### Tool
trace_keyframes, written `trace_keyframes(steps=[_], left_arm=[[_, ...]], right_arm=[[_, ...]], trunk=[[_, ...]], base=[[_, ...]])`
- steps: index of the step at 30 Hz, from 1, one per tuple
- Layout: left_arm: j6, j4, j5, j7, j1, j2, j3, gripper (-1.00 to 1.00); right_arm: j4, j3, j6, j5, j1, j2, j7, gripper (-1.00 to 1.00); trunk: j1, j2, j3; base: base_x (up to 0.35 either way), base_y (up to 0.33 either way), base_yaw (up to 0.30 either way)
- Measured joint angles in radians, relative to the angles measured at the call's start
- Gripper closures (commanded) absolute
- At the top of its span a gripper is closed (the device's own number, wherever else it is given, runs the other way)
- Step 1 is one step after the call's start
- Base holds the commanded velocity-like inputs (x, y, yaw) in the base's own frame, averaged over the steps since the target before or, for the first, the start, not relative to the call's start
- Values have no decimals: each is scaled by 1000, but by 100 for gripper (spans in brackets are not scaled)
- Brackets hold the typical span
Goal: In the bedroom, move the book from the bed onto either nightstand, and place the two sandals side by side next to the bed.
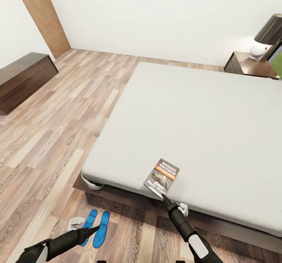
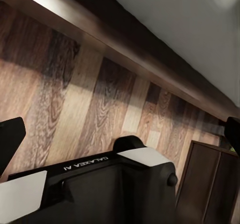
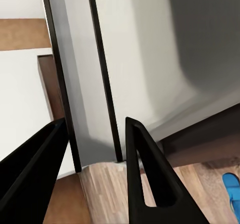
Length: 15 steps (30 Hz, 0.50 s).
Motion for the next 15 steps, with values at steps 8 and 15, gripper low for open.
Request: trace_keyframes(steps=[8,15], left_arm=[[0,0,0,1,0,-3,0,-100],[0,0,0,1,0,-12,0,-100]], right_arm=[[0,0,0,2,0,0,0,100],[-4,2,5,5,0,0,1,100]], trunk=[[-31,56,25],[-58,105,47]], base=[[0,0,0],[0,0,0]])
